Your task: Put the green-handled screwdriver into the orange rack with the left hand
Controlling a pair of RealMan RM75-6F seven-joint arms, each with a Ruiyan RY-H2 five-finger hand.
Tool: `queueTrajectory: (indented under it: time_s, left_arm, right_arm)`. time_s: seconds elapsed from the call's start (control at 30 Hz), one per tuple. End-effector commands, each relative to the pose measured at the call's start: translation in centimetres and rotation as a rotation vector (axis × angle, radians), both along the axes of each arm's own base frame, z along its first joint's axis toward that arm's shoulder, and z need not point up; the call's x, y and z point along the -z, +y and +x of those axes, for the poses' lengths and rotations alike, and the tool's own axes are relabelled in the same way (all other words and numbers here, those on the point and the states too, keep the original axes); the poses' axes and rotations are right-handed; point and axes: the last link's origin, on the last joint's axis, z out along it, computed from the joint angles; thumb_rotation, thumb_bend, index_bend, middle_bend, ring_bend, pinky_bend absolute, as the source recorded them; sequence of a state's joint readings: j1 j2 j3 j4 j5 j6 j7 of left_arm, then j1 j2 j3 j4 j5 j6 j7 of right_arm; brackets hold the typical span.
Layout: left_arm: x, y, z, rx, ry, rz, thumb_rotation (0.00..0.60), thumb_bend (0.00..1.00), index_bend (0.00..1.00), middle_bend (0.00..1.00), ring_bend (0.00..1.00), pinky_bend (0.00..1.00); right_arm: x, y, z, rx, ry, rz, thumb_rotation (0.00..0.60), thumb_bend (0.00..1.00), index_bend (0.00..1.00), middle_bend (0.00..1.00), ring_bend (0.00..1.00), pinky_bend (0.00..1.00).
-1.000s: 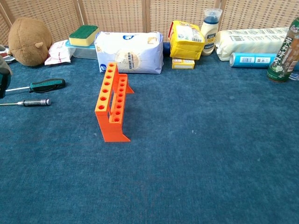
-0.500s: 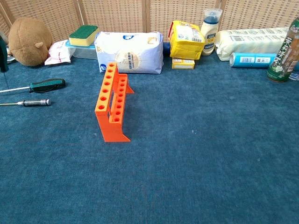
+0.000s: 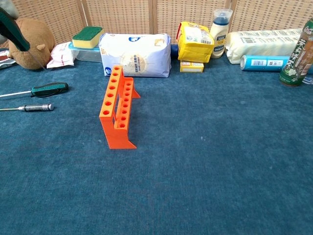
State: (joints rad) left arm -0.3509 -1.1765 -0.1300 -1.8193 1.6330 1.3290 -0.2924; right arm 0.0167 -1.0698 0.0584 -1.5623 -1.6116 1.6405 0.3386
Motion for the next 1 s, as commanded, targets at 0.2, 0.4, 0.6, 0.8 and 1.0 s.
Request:
queueTrajectory:
  time_s: [0.2,0.4,0.6,0.8,1.0]
  left_arm:
    - [0.3,-1.2,-0.6,0.158,-0.095,-0.134,0.6,0.39,0.48,0.0,0.0,0.09]
    - [0.3,-2.6,0.1,0.2,-0.257,-0.215,0.6,0.39,0.48,0.0,0.0,0.09]
    - [0.5,-2.1,0.5,0.169,-0.384,-0.318,0.6,0.39,0.49,0.0,0.0,0.09]
    - [1.0,-0.6,0.9,0.054,-0.459,-0.364,0.6,0.41,0.49,0.0,0.0,0.09]
    - [1.2,0.1,2.3,0.025,-0.421,-0.362,0.6,0.42,0.49,0.0,0.0,0.09]
  right_arm:
    - [0.2,0.0,0.0,0.002,0.006,0.004,0.459,0.04,0.14,0.13,0.14,0.06]
    - [0.2,-0.1,-0.1,0.004,0.006,0.005,0.459,0.04,0.14,0.13,0.14,0.06]
    - [0.4,-0.2,0.0,0.007,0.014,0.01,0.461,0.04,0.14,0.13,0.14,0.06]
    - [0.6,-0.2,0.0,0.01,0.021,0.015,0.459,0.04,0.14,0.13,0.14,0.07]
    - [0.5,-0.3,-0.1,0.013,0.018,0.012,0.461,0.04,0.14,0.13,0.14,0.06]
